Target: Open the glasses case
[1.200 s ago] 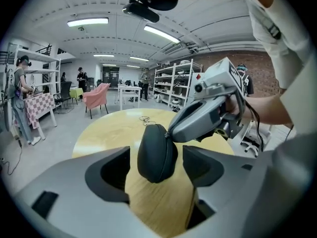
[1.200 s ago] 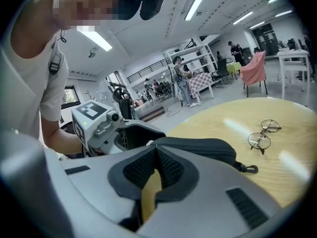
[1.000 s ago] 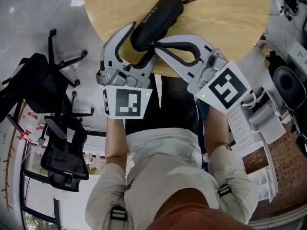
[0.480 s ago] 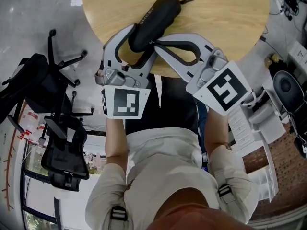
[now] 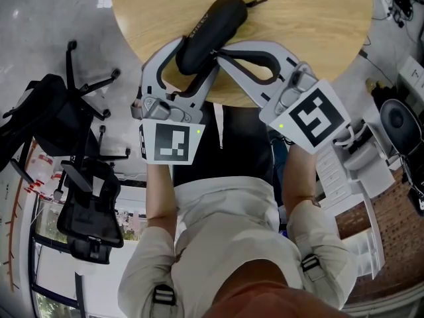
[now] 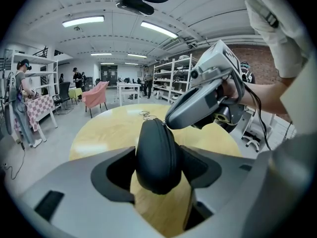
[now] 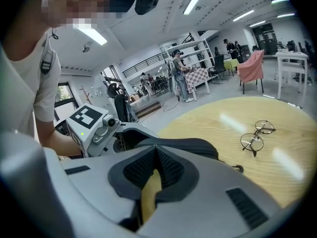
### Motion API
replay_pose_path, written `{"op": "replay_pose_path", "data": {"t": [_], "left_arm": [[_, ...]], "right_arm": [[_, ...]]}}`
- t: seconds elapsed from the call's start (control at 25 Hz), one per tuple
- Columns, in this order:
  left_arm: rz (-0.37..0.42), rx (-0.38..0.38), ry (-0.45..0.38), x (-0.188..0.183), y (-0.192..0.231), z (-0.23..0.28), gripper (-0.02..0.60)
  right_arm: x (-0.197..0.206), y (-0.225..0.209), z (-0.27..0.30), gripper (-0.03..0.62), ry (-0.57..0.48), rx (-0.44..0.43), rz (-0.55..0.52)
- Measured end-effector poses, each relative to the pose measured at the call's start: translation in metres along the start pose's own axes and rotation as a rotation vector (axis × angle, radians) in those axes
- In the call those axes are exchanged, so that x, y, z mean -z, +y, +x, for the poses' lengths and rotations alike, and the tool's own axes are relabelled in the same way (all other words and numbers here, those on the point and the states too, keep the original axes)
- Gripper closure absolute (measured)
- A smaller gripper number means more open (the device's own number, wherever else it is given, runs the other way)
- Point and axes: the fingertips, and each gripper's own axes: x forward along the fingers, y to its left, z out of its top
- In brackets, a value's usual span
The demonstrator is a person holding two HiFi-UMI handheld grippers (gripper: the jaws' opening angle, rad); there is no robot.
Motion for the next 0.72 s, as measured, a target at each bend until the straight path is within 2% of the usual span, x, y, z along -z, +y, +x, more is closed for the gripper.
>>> {"op": "replay_pose_path", "data": {"t": [0.72], "left_arm": [[-0.030, 0.005, 0.016, 0.012, -0.001, 0.000, 0.284]], "right_arm": [[0.002, -0.024, -0.001, 0.574, 0.004, 0.055, 0.025]]}}
